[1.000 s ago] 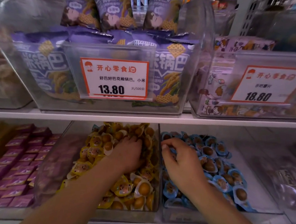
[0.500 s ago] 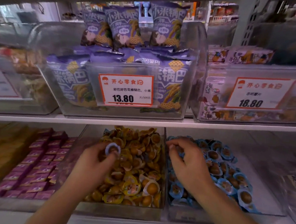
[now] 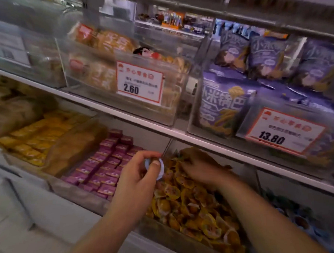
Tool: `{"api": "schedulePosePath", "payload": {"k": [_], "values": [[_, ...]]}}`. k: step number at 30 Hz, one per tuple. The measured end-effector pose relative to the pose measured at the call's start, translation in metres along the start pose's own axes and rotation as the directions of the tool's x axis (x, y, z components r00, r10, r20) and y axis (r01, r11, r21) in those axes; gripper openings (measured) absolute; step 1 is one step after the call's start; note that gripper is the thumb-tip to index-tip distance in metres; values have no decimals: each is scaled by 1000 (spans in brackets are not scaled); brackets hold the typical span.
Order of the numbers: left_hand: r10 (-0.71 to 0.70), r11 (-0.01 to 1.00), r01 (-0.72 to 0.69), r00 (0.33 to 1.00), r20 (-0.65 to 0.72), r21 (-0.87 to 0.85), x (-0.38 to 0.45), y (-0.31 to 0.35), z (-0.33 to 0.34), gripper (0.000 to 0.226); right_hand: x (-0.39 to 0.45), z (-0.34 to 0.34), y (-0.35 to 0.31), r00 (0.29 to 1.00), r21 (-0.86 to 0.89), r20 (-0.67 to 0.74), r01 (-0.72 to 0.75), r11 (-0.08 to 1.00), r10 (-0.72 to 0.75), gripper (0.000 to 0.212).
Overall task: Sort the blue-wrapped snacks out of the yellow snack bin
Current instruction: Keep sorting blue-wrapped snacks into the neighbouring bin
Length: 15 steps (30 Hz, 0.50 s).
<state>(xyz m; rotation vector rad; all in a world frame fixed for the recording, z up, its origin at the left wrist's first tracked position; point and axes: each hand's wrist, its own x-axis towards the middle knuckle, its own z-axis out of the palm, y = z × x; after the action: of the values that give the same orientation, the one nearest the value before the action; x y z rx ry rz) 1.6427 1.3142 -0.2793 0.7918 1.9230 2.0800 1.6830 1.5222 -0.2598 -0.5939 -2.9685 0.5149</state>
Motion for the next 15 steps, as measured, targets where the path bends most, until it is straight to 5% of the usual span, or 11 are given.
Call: {"api": "schedulePosePath", "payload": {"k": [5, 8, 10, 15], "values": [[-99, 986, 92, 994, -46, -140, 10, -7, -7, 11, 58, 38, 5, 988, -157, 80, -119, 980, 133, 40], [-91, 986, 87, 995, -26, -141, 15, -10, -9, 14, 72, 48, 10, 976, -161, 111, -169, 972, 188, 66], [-81, 988, 80, 997, -2, -134, 16, -9, -10, 14, 78, 47, 13, 950, -247, 186, -201, 948, 250, 85], [-72, 990, 68, 997, -30, -127, 11, -11, -11, 14, 84, 44, 13, 874, -413, 298, -244, 878, 383, 96]]}}
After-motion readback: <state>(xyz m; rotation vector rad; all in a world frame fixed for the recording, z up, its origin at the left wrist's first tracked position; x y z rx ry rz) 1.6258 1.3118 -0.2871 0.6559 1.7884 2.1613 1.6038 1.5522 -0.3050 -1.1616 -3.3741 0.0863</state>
